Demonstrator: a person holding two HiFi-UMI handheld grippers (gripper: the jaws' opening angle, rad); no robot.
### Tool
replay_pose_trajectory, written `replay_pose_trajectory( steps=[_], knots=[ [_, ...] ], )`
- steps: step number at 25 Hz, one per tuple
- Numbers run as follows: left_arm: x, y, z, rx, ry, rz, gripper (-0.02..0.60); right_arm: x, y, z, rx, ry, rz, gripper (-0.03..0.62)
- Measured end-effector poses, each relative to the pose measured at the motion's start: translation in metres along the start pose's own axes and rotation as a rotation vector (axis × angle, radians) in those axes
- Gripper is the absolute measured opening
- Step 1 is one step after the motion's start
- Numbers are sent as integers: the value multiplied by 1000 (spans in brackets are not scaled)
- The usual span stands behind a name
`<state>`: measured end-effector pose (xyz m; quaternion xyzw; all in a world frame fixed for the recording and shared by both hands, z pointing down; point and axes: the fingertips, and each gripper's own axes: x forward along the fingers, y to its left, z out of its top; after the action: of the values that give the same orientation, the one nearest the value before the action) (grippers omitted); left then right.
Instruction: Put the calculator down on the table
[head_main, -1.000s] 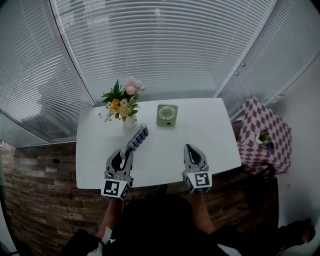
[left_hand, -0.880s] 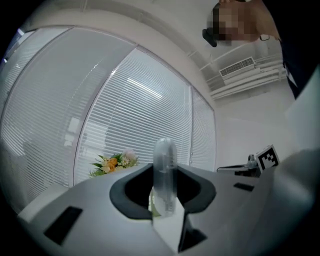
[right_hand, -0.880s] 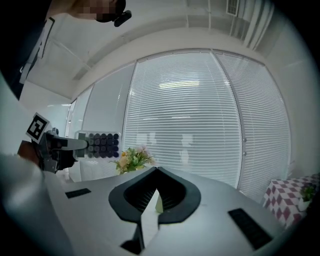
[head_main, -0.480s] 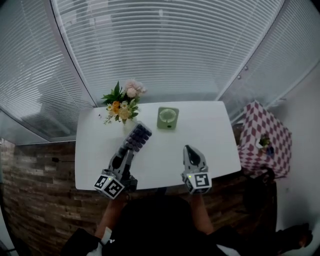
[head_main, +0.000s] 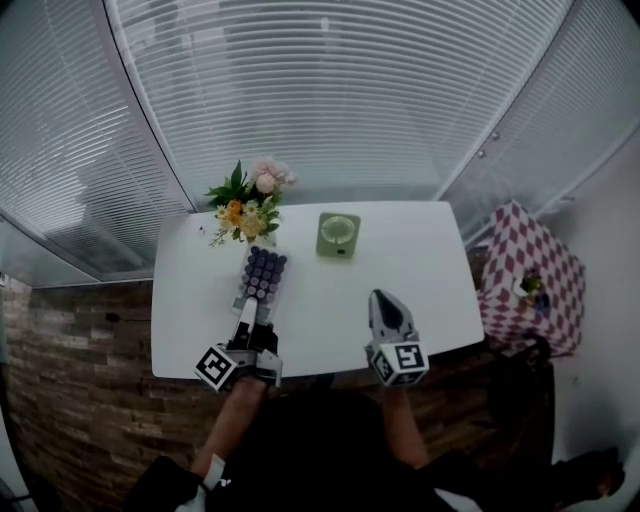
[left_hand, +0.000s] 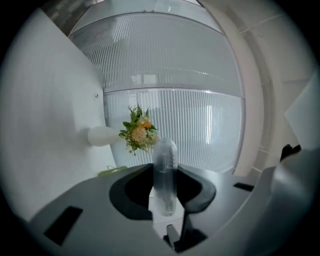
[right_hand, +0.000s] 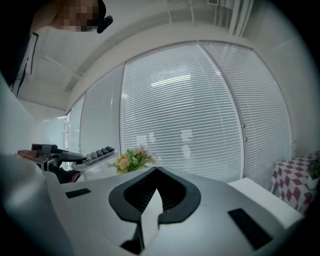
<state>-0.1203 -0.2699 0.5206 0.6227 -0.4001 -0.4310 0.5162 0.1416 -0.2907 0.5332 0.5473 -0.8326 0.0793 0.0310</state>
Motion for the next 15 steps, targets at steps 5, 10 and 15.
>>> replay_pose_trajectory(
  steps=[5, 10, 15],
  knots=[
    [1, 13, 0, 21, 13, 25, 100, 3, 4, 0, -14, 6, 14, 6],
    [0, 39, 0, 36, 41, 83, 100, 4, 12, 0, -23, 10, 38, 6],
    [3, 65, 2, 65, 53, 116, 100, 3, 9, 0, -28, 14, 35, 6]
  ],
)
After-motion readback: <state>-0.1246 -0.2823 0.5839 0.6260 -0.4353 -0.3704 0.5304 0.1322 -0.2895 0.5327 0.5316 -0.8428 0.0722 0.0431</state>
